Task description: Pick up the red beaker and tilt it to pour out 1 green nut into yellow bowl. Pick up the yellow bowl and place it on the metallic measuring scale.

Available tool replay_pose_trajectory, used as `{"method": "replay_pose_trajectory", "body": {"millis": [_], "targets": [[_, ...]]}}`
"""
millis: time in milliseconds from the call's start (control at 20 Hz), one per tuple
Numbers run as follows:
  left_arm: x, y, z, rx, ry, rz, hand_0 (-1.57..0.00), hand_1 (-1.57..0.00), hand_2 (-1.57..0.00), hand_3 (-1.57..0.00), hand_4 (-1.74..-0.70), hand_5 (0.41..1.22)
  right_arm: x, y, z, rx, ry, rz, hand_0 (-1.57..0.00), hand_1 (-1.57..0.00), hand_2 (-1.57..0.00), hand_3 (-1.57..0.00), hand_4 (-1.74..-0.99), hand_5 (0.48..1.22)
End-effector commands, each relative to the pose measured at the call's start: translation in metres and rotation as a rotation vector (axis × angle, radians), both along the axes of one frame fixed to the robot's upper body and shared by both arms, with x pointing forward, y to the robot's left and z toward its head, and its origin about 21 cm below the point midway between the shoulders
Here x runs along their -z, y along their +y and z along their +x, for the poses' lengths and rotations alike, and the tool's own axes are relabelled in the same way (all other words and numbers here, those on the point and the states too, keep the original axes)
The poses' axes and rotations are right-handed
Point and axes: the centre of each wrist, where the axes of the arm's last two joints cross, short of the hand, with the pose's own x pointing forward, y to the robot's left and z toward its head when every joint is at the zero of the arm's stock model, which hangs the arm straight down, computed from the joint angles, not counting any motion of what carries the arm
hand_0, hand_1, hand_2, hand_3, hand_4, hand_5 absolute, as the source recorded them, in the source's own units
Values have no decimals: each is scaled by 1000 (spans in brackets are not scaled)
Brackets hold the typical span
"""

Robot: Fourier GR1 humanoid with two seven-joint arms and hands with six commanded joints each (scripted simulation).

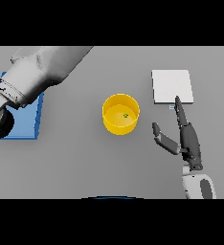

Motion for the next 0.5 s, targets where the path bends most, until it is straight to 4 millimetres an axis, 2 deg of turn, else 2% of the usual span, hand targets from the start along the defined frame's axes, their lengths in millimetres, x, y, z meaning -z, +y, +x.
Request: {"method": "replay_pose_trajectory", "body": {"millis": [0, 100, 250, 400, 450], "targets": [[-16, 11, 5, -49, 10, -107, -1571, -1571, -1571, -1410, -1729, 1221, -1, 2, 0, -4, -2, 1, 1, 1, 1, 1, -1156, 658], [-39, 45, 15, -144, 54, -401, -1571, -1571, -1571, -1468, -1734, 1221, -1, 2, 0, 15, 5, -33, 1, 1, 1, 1, -1146, 641], [-55, 102, 25, -292, 79, -815, -1571, -1571, -1571, -1402, -1737, 1221, -2, 6, 5, 16, -3, -56, 1, 1, 1, 1, -1142, 630], [-45, 168, 31, -412, 83, -1142, -1571, -1571, -1571, -1458, -1739, 1221, -2, 4, 5, -21, -17, 29, 1, 1, 1, 1, -1093, 623], [-35, 190, 31, -447, 97, -1242, -1571, -1571, -1571, -1480, -1739, 1221, -1, 5, 6, -33, -13, 47, 1, 1, 1, 1, -1083, 625]]}}
